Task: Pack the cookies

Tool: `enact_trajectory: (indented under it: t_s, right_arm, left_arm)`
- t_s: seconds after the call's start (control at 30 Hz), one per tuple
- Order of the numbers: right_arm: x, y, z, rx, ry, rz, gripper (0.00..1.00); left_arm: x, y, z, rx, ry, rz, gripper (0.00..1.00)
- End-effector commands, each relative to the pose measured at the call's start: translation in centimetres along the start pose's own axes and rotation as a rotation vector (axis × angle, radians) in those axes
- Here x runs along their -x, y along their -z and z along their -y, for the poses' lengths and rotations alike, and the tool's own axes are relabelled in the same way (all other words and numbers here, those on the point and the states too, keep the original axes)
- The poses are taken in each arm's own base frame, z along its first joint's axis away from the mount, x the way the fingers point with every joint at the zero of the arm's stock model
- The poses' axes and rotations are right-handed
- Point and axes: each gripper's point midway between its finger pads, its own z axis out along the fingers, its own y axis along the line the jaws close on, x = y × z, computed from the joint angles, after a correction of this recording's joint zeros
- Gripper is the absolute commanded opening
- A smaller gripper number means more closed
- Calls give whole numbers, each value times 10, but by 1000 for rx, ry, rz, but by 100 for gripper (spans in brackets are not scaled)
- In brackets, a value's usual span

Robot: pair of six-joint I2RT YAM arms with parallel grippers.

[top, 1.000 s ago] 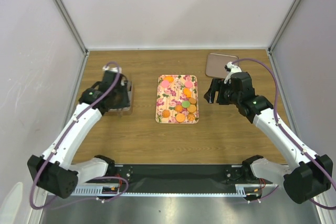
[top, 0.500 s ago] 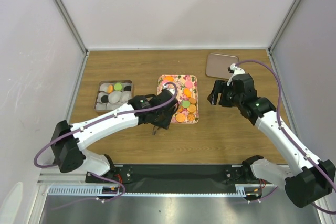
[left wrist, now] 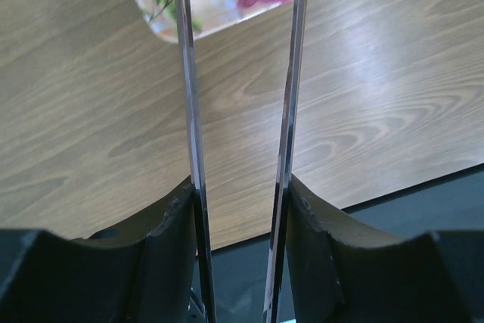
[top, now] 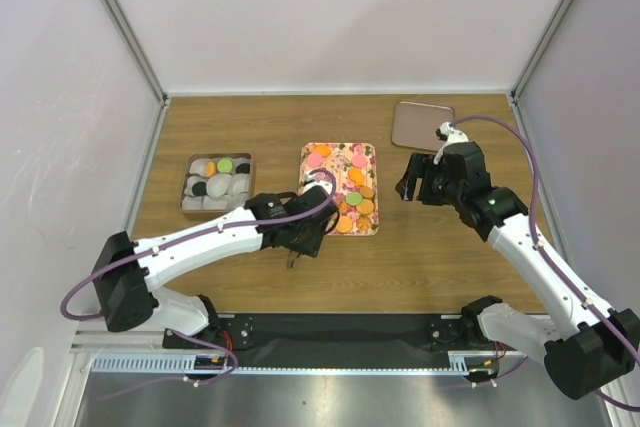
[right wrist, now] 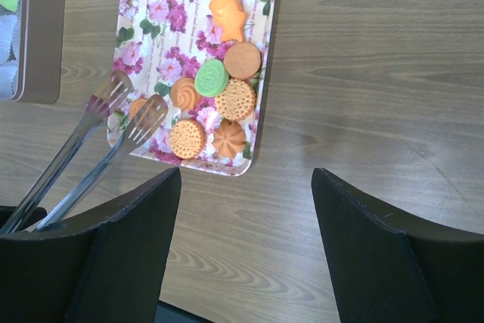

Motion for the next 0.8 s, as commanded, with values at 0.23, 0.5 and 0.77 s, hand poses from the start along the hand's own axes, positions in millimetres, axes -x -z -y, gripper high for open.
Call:
enact_trajectory:
  t_s: [0.23,0.5,0.77]
  right_arm:
    - [12,7,-8,13,9,39,76]
    - [11,8,-7,9,14,39,76]
    - [9,9,-5,9,17,41,76]
  left_arm:
    - [-16,6,-11,7,64,19,50]
    - [-23,-3,-12,19,66,-3,50]
    - [-32,-12,-15,36,62,-25,50]
